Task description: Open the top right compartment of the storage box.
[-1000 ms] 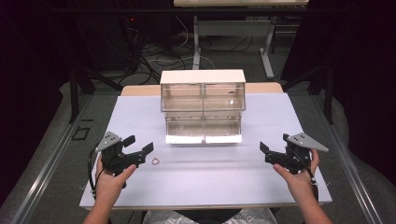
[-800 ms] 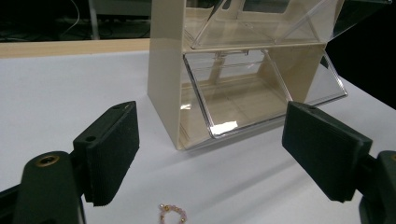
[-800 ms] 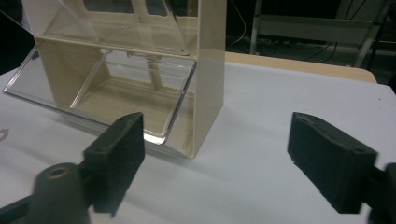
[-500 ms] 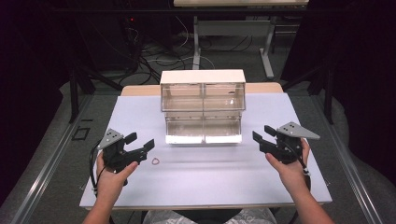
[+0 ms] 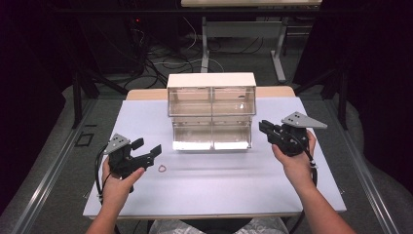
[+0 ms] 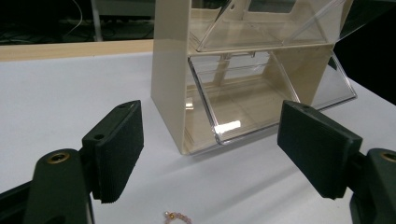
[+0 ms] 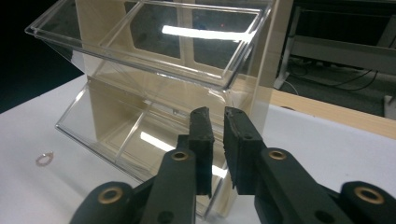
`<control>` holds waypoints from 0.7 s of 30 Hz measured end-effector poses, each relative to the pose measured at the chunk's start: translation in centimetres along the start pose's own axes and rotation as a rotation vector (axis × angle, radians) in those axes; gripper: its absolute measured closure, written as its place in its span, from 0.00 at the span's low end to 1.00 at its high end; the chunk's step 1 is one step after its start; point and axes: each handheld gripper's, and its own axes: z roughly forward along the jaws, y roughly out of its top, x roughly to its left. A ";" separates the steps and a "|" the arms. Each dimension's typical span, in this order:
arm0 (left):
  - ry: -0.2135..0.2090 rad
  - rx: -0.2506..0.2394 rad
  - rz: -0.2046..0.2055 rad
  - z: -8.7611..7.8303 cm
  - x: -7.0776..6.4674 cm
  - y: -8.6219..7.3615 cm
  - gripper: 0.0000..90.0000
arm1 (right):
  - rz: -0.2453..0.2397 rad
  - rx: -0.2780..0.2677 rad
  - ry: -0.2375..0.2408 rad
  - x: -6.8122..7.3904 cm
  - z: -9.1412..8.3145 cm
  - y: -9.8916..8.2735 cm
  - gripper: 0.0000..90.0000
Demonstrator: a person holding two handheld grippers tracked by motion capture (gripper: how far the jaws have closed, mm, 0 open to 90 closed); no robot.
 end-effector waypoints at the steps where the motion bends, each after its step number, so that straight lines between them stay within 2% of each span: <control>1: 0.000 0.002 0.001 0.0 0.1 -0.1 0.25 | 0.001 0.001 0.005 0.0 0.1 0.1 0.95; 4: 0.001 0.011 -0.005 0.1 0.2 -0.3 0.25 | -0.005 0.002 0.014 0.1 0.5 0.6 0.99; 12: 0.006 0.012 -0.014 0.0 0.5 -0.6 0.23 | -0.019 0.006 0.020 0.3 1.8 1.5 1.00; 21: 0.009 0.016 -0.019 -0.2 0.7 -0.8 0.21 | 0.004 0.047 0.035 0.4 2.6 1.2 1.00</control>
